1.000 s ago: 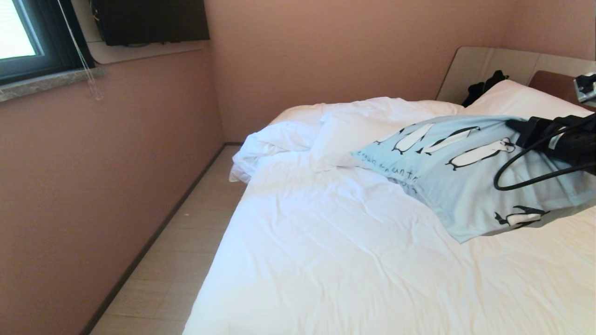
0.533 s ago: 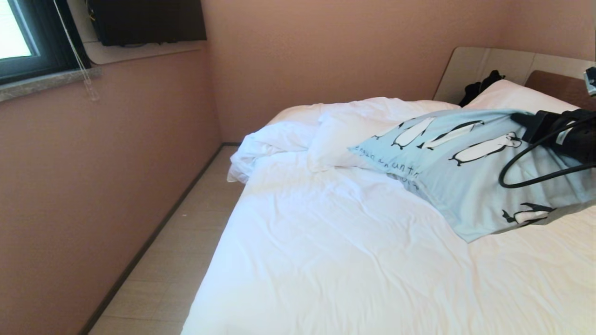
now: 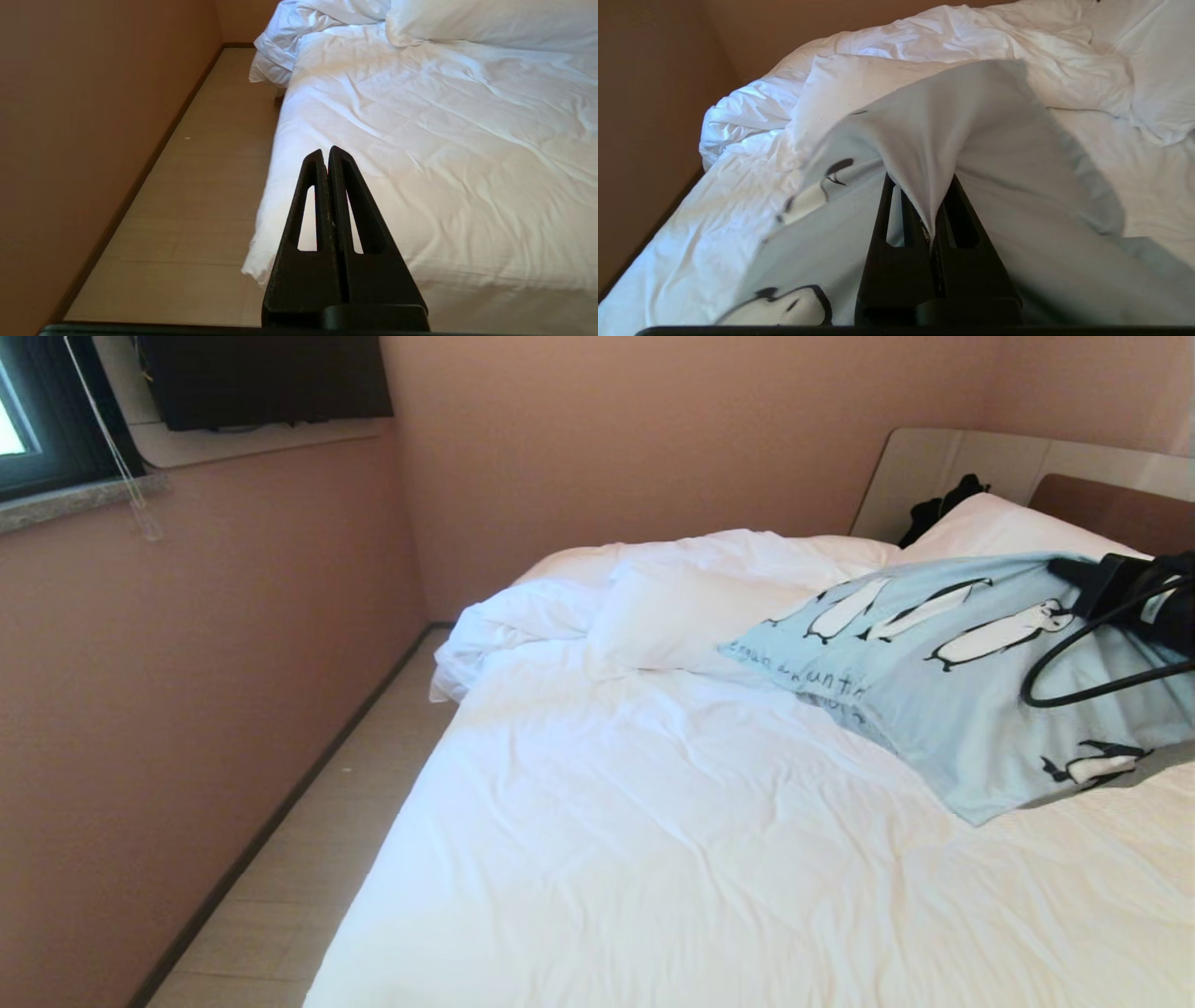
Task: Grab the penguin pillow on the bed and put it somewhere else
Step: Move to the head of the bed
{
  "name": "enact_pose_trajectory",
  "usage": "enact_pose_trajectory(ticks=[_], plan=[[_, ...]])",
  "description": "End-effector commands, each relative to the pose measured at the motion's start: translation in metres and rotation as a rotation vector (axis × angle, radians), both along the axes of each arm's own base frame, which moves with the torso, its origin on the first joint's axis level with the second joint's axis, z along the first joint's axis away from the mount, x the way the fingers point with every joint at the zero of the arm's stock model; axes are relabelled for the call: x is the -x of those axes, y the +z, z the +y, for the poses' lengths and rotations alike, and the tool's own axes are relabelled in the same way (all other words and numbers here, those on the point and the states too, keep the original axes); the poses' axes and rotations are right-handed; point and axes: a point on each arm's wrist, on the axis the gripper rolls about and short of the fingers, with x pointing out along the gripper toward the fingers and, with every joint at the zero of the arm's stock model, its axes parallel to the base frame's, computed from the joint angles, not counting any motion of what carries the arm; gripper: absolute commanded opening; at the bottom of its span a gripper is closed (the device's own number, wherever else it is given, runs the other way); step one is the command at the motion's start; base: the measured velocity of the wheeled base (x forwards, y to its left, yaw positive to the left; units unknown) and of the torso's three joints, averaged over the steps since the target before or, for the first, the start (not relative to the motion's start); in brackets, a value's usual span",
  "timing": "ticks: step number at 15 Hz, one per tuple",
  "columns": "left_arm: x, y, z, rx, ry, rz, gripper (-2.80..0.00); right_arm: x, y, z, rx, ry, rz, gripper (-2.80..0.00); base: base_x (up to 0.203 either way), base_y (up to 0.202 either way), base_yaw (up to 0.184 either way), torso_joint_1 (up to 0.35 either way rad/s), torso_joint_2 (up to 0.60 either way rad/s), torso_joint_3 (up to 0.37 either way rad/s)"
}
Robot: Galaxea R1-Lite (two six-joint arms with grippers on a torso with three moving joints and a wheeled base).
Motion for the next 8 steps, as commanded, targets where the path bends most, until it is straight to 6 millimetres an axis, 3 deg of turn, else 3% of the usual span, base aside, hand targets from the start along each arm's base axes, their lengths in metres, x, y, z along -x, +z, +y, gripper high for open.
enact_pose_trajectory(ticks=[1, 8], plan=[[0.000, 0.000, 0.000, 0.000, 0.000, 0.000, -2.80, 0.002, 0.002, -0.008, 0.003, 0.005, -0.007, -2.80, 0.000, -0.193, 0.005, 0.002, 0.00, 0.002], [0.000, 0.000, 0.000, 0.000, 0.000, 0.001, -2.80, 0.017, 0.009, -0.052, -0.025, 0.026, -0.023, -2.80, 0.000, -0.194, 0.000, 0.003, 0.00, 0.001]])
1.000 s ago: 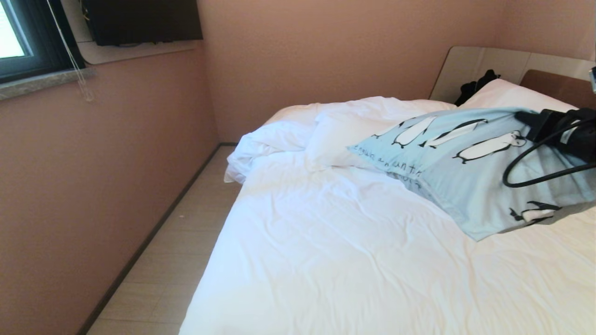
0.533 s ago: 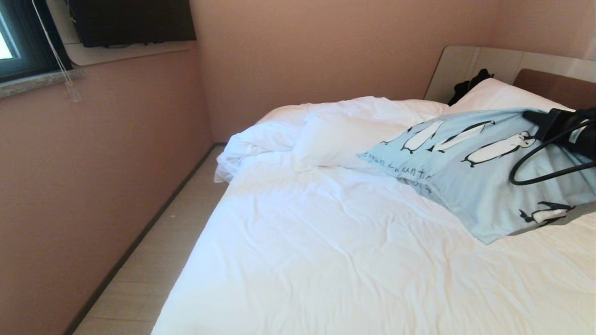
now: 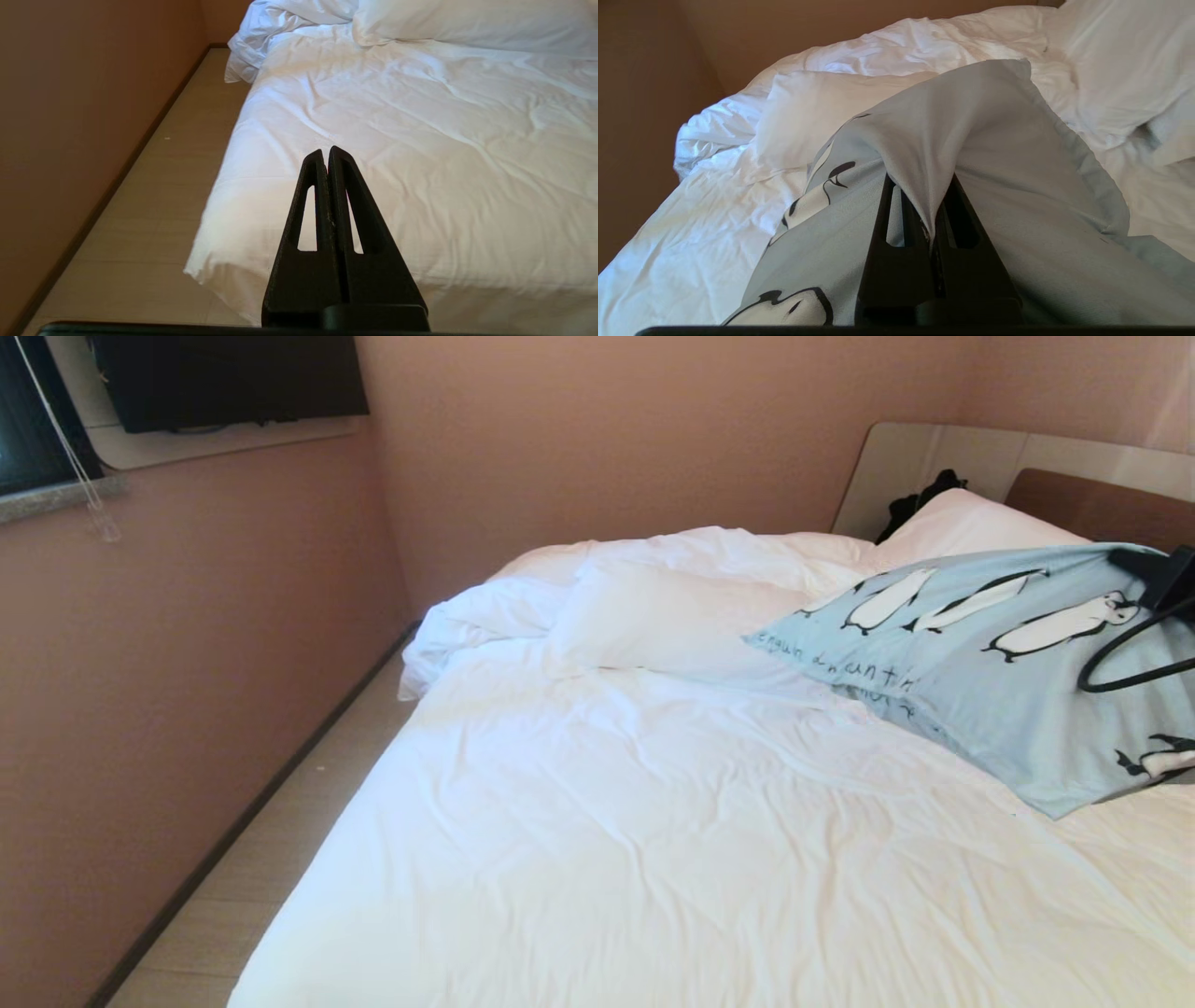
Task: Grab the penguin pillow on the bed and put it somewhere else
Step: Move to the head of the bed
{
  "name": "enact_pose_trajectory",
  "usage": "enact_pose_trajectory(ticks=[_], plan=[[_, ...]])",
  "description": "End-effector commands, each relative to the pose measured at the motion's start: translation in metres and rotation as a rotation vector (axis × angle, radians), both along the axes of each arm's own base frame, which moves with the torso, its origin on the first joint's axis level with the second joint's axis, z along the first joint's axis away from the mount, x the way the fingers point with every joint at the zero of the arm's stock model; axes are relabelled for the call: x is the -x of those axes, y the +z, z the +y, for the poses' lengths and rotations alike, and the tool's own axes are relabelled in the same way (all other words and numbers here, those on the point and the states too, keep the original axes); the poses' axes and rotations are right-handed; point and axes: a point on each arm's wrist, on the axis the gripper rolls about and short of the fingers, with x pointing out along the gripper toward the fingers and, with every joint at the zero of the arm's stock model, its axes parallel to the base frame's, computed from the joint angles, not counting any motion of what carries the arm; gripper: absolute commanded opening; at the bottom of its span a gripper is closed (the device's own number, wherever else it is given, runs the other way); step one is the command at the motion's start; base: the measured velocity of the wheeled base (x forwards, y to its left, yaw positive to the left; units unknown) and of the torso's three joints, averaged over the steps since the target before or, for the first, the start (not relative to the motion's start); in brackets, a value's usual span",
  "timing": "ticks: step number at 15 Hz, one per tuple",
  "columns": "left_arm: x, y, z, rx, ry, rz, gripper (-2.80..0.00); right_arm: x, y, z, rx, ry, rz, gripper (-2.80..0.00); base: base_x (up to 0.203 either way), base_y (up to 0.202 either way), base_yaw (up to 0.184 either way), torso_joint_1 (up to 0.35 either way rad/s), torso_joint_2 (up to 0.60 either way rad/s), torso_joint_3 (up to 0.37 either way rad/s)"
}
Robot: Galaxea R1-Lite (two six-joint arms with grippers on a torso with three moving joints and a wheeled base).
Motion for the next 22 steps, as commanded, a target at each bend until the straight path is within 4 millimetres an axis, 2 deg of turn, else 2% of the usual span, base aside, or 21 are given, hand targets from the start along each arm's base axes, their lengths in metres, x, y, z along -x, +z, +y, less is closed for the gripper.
enact_pose_trajectory(ticks=[1, 10, 22], plan=[[0.000, 0.000, 0.000, 0.000, 0.001, 0.001, -2.80, 0.007, 0.001, -0.016, 0.007, 0.056, 0.000, -2.80, 0.000, -0.194, -0.001, 0.002, 0.01, 0.003], [0.000, 0.000, 0.000, -0.002, 0.001, 0.001, -2.80, 0.035, 0.005, -0.065, 0.033, 0.050, 0.003, -2.80, 0.000, -0.195, 0.001, 0.003, 0.00, 0.003], [0.000, 0.000, 0.000, -0.002, 0.001, -0.001, -2.80, 0.052, 0.007, -0.134, -0.138, 0.042, 0.013, -2.80, 0.000, -0.194, 0.000, 0.004, 0.00, 0.002]])
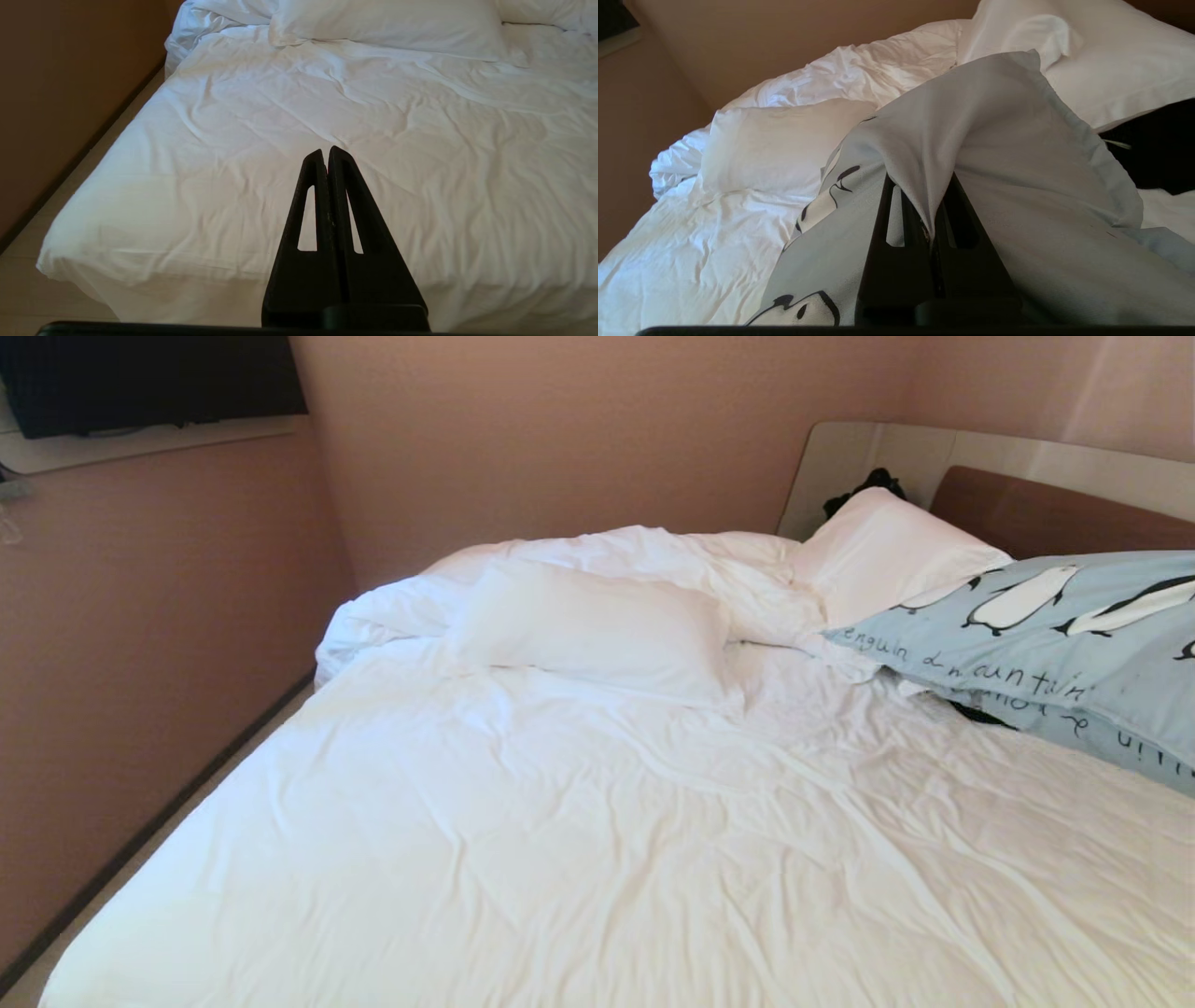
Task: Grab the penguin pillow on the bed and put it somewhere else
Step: Move to the head of the bed
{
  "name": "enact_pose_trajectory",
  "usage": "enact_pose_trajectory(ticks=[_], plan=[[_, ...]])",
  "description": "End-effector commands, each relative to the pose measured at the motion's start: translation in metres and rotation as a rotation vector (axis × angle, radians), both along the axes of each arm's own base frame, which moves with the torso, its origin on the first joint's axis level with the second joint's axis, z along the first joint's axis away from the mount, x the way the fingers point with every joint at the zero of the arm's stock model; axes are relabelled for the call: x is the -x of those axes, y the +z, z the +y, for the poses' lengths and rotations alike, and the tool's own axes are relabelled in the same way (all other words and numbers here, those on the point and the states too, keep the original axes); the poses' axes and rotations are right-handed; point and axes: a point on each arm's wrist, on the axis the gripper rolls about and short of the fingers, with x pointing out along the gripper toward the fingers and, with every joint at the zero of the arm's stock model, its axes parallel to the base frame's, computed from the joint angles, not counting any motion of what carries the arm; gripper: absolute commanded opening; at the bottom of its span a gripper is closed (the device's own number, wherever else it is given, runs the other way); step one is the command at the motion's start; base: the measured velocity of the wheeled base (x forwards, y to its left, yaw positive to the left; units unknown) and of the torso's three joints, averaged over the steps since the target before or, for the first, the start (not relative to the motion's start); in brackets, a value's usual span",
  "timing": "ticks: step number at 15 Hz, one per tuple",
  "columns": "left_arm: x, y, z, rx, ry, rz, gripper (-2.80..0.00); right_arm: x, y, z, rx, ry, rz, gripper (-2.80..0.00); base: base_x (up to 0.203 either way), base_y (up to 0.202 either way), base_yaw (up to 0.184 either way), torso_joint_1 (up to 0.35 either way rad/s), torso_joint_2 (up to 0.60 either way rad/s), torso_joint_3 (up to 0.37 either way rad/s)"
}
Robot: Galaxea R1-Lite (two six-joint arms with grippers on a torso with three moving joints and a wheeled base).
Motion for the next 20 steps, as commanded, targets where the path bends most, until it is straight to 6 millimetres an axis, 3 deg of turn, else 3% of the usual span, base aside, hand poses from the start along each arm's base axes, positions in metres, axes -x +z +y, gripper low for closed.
enact_pose_trajectory(ticks=[1, 8, 20], plan=[[0.000, 0.000, 0.000, 0.000, -0.004, 0.000, -2.80, 0.000, -0.006, -0.012, -0.038, 0.013, 0.015, -2.80, 0.000, -0.194, 0.000, 0.004, 0.00, 0.004], [0.000, 0.000, 0.000, 0.000, 0.001, 0.000, -2.80, -0.014, -0.025, -0.034, -0.075, 0.044, 0.047, -2.80, 0.000, -0.195, 0.000, 0.001, 0.00, 0.001], [0.000, 0.000, 0.000, 0.000, 0.000, 0.000, -2.80, -0.014, -0.023, -0.035, -0.070, 0.042, 0.043, -2.80, 0.000, -0.183, 0.000, 0.001, 0.00, 0.003]])
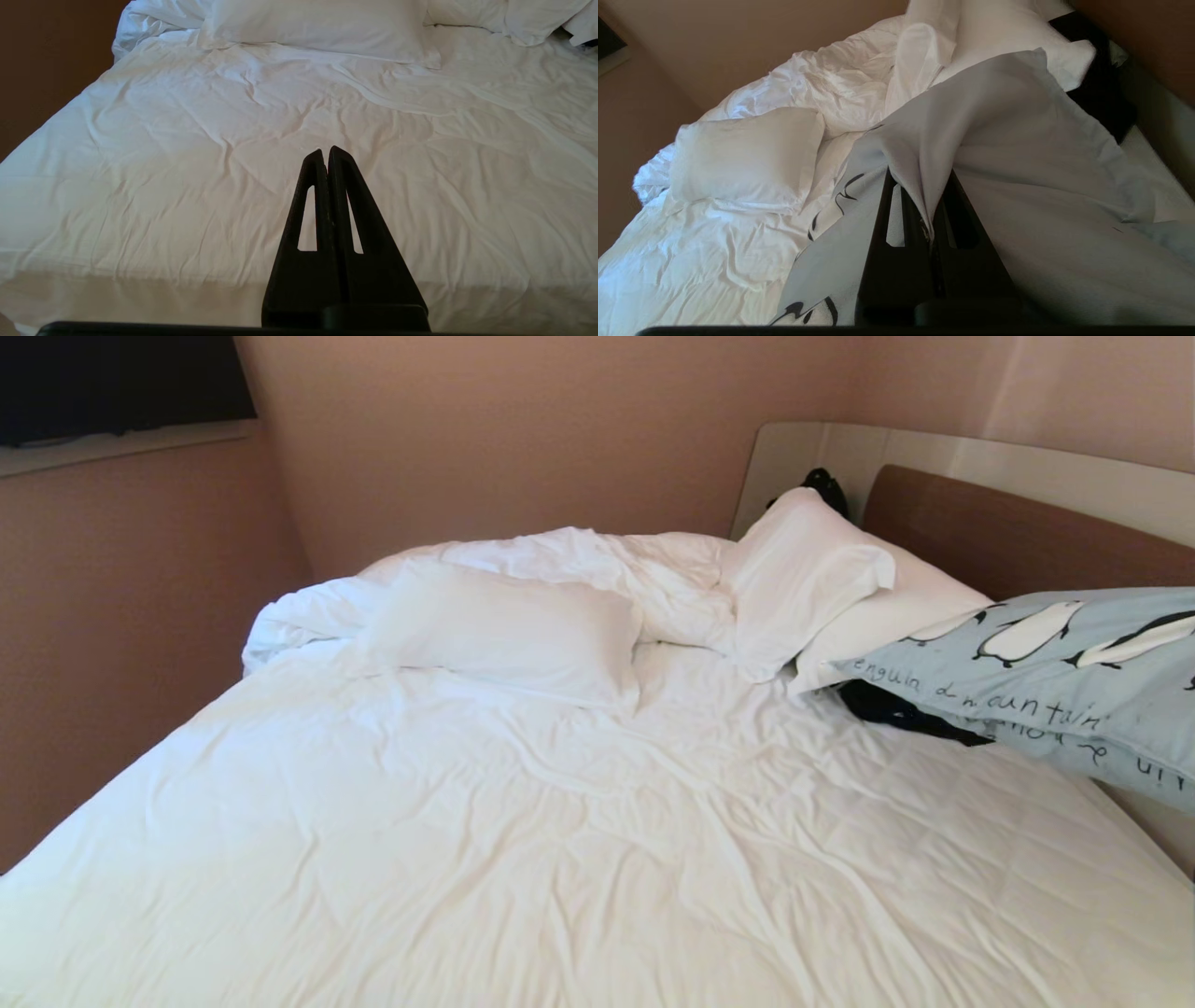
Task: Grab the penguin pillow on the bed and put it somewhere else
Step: Move to the head of the bed, then place the pillow at the bedside
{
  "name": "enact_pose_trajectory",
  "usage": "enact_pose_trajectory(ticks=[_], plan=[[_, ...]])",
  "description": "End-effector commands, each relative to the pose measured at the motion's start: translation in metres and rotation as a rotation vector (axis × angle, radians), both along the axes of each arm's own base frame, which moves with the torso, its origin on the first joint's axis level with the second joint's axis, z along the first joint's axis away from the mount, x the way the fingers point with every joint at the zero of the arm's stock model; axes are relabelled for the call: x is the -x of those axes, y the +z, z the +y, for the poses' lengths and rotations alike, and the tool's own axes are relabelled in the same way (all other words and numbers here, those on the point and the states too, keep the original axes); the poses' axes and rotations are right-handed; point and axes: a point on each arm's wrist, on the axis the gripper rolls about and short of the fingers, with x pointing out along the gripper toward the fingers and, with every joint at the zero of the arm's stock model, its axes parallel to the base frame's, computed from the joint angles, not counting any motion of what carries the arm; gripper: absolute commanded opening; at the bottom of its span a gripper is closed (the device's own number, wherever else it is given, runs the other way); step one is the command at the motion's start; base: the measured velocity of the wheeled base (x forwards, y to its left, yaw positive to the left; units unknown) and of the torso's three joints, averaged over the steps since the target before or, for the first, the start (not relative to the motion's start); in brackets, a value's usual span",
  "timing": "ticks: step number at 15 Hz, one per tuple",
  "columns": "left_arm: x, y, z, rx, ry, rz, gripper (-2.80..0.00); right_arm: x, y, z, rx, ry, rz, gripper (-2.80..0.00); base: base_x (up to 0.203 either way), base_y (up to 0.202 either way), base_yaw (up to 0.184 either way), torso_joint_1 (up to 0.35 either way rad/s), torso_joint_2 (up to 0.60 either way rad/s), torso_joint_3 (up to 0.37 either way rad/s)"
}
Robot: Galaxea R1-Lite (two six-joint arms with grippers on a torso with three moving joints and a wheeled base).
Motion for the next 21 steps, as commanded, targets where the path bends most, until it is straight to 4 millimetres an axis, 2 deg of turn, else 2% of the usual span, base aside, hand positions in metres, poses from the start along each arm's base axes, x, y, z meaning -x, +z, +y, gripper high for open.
enact_pose_trajectory(ticks=[1, 5, 12, 16, 21], plan=[[0.000, 0.000, 0.000, 0.000, 0.000, 0.001, -2.80, 0.000, 0.002, 0.001, 0.004, 0.009, -0.004, -2.80, 0.000, 0.000, 0.000, 0.000, 0.00, 0.000], [0.000, 0.000, 0.000, 0.000, 0.001, 0.001, -2.80, -0.001, -0.001, 0.000, 0.000, 0.010, 0.000, -2.80, 0.000, -0.013, 0.001, 0.000, 0.00, 0.001], [0.000, 0.000, 0.000, 0.003, 0.000, -0.001, -2.80, -0.003, -0.004, -0.003, -0.008, 0.010, 0.006, -2.80, 0.000, -0.159, 0.000, 0.002, 0.00, 0.003], [0.000, 0.000, 0.000, 0.003, 0.000, -0.001, -2.80, -0.008, -0.012, -0.007, -0.022, 0.009, 0.017, -2.80, 0.000, 0.000, 0.000, 0.000, 0.00, 0.000], [0.000, 0.000, 0.000, 0.003, 0.000, -0.001, -2.80, -0.029, -0.028, -0.019, -0.060, -0.014, 0.033, -2.80, 0.000, 0.000, 0.000, 0.000, 0.00, 0.000]])
